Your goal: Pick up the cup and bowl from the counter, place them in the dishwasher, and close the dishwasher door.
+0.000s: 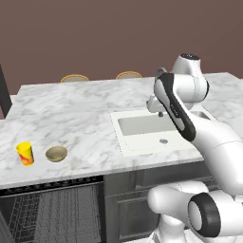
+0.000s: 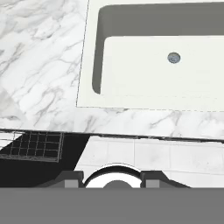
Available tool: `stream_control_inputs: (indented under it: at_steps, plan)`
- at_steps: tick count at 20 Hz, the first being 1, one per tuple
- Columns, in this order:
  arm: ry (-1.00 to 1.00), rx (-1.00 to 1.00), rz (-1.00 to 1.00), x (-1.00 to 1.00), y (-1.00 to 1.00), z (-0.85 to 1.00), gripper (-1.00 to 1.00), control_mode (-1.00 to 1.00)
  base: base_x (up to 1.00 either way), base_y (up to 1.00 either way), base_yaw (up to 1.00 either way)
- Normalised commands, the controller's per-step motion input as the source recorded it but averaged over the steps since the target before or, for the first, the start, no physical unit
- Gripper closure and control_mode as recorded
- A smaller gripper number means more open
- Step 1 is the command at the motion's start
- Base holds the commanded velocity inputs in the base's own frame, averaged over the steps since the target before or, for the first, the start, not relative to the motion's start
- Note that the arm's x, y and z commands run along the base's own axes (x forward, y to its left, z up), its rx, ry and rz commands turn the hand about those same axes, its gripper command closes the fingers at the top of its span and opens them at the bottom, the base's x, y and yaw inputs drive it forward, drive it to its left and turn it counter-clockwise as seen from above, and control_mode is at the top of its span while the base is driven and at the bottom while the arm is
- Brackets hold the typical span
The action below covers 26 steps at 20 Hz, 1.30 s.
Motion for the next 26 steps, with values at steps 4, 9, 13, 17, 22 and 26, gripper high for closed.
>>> stream_control_inputs:
  at_steps: [4,9,13,17,22,26]
  plan:
    - [0.00,0.00,0.00,0.00,0.10,-0.06,-1.00,-1.00,0.00,0.00,0.00]
    - [0.00,0.00,0.00,0.02,0.26,-0.21,-1.00,-1.00,0.00,0.00,0.00]
    - [0.00,0.00,0.00,0.02,0.37,-0.29,-1.00,-1.00,0.00,0.00,0.00]
    - [0.00,0.00,0.00,0.04,0.38,-0.20,-1.00,-1.00,0.00,0.00,0.00]
    - [0.00,0.00,0.00,0.10,0.39,-0.20,-1.00,-1.00,0.00,0.00,0.00]
    - [0.00,0.00,0.00,0.16,0.42,-0.23,-1.00,-1.00,0.00,0.00,0.00]
